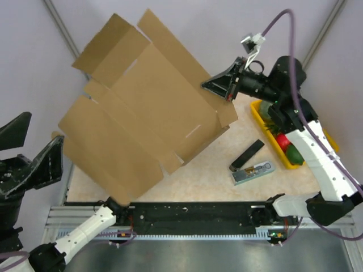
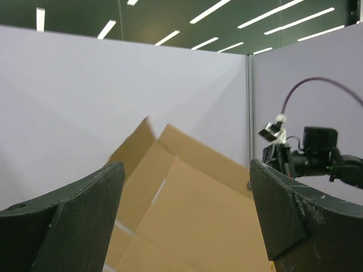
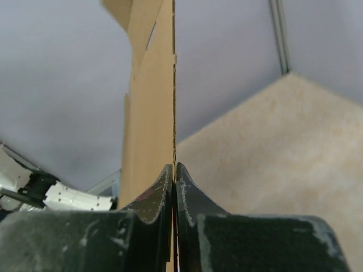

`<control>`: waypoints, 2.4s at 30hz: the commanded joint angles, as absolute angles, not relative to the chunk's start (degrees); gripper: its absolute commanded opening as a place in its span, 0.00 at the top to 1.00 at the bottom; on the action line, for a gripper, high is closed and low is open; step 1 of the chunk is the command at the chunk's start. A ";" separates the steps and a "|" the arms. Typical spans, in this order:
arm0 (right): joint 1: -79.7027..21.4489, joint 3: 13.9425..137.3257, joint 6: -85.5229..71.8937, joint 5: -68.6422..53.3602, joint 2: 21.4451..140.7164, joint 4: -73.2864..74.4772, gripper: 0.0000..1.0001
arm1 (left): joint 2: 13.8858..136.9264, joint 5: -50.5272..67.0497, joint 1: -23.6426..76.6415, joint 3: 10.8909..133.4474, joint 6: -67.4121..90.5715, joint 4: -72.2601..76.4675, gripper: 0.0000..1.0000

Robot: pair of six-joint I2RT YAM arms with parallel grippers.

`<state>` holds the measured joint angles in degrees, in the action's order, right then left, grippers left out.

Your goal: Fold the paper box

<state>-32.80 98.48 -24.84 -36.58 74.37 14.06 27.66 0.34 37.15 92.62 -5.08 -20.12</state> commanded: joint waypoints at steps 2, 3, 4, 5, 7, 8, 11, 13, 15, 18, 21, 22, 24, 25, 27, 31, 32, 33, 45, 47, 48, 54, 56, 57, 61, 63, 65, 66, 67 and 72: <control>-25.24 80.62 -32.79 -43.33 76.11 8.11 1.00 | 36.03 -6.05 37.27 91.42 3.85 -27.94 0.08; -23.83 78.16 -32.09 -42.72 76.29 7.39 1.00 | 36.73 -7.72 37.27 89.75 5.61 -27.95 0.08; -22.69 73.78 -30.34 -42.63 76.64 6.43 1.00 | 37.96 -7.30 37.27 85.39 7.37 -27.43 0.08; -19.89 71.91 -29.54 -43.06 77.86 3.89 1.00 | 38.93 -6.60 37.27 83.34 7.90 -27.07 0.08; -17.33 67.60 -27.79 -46.75 79.62 0.71 1.00 | 42.08 -6.68 37.18 77.99 10.09 -26.20 0.08; -15.92 66.98 -26.73 -50.15 82.15 0.44 1.00 | 43.32 -6.68 37.18 76.48 10.46 -24.54 0.08; -12.84 68.72 -19.72 -52.29 86.38 3.13 1.00 | 49.29 -4.22 36.65 73.39 12.21 -21.03 0.08; -12.48 72.58 -11.65 -54.58 90.69 9.98 1.00 | 53.85 -1.68 35.08 72.34 13.18 -18.73 0.08; -12.39 79.23 -4.78 -58.26 94.98 17.63 1.00 | 56.94 3.24 33.32 71.55 14.06 -15.05 0.10; -12.48 83.48 4.11 -59.14 96.94 26.26 1.00 | 62.30 13.85 25.95 67.79 17.13 -4.90 0.11; -12.31 84.81 9.74 -60.90 97.12 30.40 1.00 | 66.70 28.67 15.75 62.86 21.44 7.51 0.16; -12.39 85.08 12.45 -62.04 97.21 32.32 1.00 | 70.36 31.35 12.95 62.93 20.14 12.43 0.20; -12.48 85.69 14.32 -63.54 97.29 33.39 1.00 | 74.86 37.83 11.52 67.72 17.42 12.32 0.19; -12.48 85.95 15.63 -63.37 97.56 34.01 1.00 | 79.58 39.71 11.25 70.46 12.96 7.87 0.16; -12.48 86.66 16.87 -62.23 97.82 35.59 1.00 | 84.26 44.79 11.25 76.78 6.72 5.37 0.12; -12.39 87.36 18.72 -60.38 98.44 36.74 1.00 | 94.47 46.14 10.55 85.76 0.81 -1.99 0.16; -12.39 87.54 18.89 -60.03 98.44 36.83 1.00 | 95.53 46.58 10.46 87.35 0.53 -3.94 0.18; -12.48 87.80 18.98 -59.86 98.44 37.00 1.00 | 97.02 47.02 10.37 88.41 -1.56 -3.52 0.22; -12.39 91.84 18.11 -55.81 100.46 36.74 1.00 | 104.84 60.64 9.14 91.14 -0.09 -1.32 0.50; -12.39 92.98 17.76 -55.20 100.98 36.48 1.00 | 106.17 61.78 9.14 92.89 -0.17 -1.06 0.57; -12.39 93.25 17.49 -54.93 101.16 36.30 1.00 | 107.48 62.05 9.14 93.51 2.35 -0.97 0.59; -12.39 93.87 15.21 -52.57 101.25 33.84 1.00 | 109.69 61.53 9.32 94.83 4.39 2.98 0.70; -12.48 91.95 13.89 -50.02 100.20 31.56 0.91 | 109.25 59.51 9.49 93.70 4.22 5.17 0.76; -12.74 90.89 12.58 -49.49 99.76 27.81 0.81 | 108.64 58.28 10.28 93.08 2.83 5.88 0.81; -16.34 89.38 12.30 -41.76 100.45 23.38 0.66 | 107.75 56.42 12.30 91.23 -2.11 9.30 0.89; -17.66 92.10 11.69 -37.90 102.82 23.99 0.66 | 108.71 57.48 12.48 91.49 -2.37 9.93 0.89; -17.84 94.73 11.69 -36.03 103.79 25.31 0.66 | 109.42 57.66 12.39 92.80 -3.51 8.53 0.91; -17.84 95.44 11.86 -36.38 104.15 25.49 0.66 | 109.51 57.74 12.48 92.90 -4.30 8.09 0.92; -17.84 96.23 12.04 -36.56 105.02 26.36 0.66 | 109.60 57.66 12.57 92.81 -4.65 8.17 0.97; -19.07 102.12 12.57 -37.09 108.01 29.97 0.85 | 109.86 55.21 12.66 93.34 -3.00 10.54 1.00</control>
<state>-18.11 96.38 12.36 -38.61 106.52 28.91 110.17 56.40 12.80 91.68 -2.85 5.52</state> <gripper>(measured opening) 0.236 0.019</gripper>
